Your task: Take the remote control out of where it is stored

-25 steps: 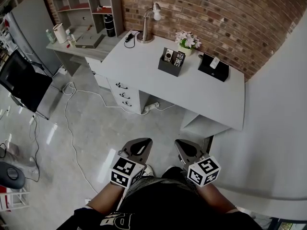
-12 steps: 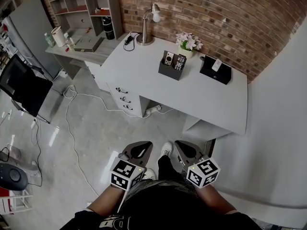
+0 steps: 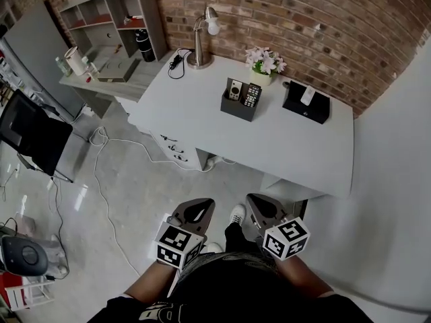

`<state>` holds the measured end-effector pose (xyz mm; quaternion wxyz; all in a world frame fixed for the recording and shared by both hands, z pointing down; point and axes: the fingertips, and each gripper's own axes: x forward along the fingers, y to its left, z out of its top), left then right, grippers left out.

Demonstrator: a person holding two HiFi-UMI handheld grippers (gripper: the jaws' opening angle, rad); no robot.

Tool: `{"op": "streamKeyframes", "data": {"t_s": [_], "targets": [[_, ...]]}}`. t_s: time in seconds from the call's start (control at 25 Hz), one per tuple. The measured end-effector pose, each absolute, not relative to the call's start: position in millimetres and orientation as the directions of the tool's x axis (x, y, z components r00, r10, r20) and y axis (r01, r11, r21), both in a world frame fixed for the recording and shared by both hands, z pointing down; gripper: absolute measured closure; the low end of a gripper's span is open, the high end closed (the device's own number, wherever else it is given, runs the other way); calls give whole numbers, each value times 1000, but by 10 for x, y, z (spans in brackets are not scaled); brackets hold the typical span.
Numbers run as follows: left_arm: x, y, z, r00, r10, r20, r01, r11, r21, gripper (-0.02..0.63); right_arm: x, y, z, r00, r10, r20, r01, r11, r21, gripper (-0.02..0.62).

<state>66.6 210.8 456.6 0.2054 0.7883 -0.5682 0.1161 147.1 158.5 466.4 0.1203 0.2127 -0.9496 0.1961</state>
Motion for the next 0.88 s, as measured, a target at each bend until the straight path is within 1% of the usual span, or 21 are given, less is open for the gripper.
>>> {"op": "streamKeyframes", "data": {"t_s": [0.44, 0.6, 0.88], "targets": [[381, 1196, 4416, 297, -858, 419, -954, -251, 163, 600, 1215, 676, 4580, -887, -348, 303, -440, 834, -332, 589], [382, 879, 4410, 300, -851, 431, -953, -252, 167, 600, 1211, 325, 4528, -889, -351, 294, -439, 836, -329, 589], [423, 317, 4286, 305, -857, 415, -952, -263, 156, 600, 1246, -249, 4450, -891, -366, 271, -442, 834, -329, 589]]}}
